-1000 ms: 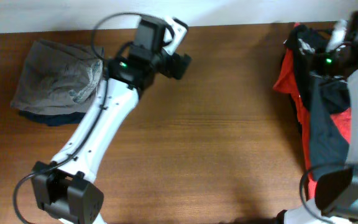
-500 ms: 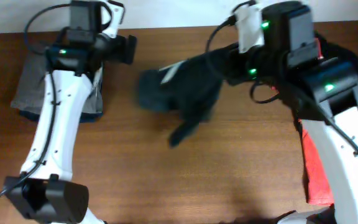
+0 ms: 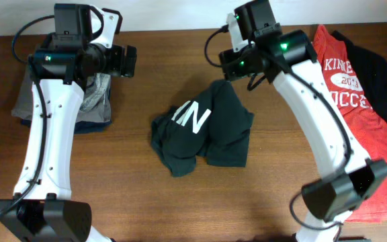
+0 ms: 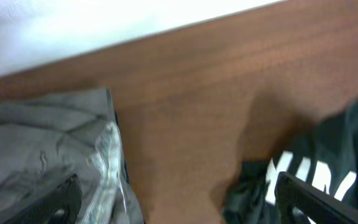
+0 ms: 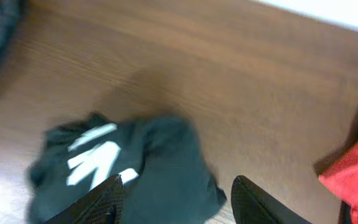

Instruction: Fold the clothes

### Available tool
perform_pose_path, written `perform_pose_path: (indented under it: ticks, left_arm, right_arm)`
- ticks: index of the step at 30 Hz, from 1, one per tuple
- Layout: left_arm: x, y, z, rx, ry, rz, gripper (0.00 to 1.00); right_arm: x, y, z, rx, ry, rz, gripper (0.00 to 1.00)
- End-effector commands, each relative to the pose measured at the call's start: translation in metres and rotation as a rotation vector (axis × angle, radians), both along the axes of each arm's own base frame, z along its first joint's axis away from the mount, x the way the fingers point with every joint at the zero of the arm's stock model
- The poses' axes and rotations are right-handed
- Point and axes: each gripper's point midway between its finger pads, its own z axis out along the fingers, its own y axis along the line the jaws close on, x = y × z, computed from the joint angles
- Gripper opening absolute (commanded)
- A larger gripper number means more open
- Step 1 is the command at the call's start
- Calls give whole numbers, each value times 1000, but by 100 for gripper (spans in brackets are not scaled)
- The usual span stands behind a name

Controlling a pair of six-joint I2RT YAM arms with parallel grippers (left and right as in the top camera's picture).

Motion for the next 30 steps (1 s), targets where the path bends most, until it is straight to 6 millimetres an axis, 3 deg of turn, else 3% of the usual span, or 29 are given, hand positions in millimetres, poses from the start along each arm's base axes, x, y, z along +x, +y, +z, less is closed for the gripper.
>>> perform_pose_path:
  ticks: [1,4,10,21,30]
  left_arm:
    - [-12,-2,10,-17,7,-9,99]
    - [-21,-3,-3,-20,71,-14,99]
    - [-36,-17,-70,-78,285,-57,99]
    - [-35,-34,-185,-165,587,-90,98]
    - [-53,-63,-216,-248,700,-227,89]
  right_arm:
    - [1,-20,15,102,6,-20,63]
    - [-8,-38,19,133,42,-48,65]
    - [-28,-74,6,107,158,-119,66]
    - [-28,-78,5,106,160,-129,67]
    - [-27,-79,6,107,156,-130,67]
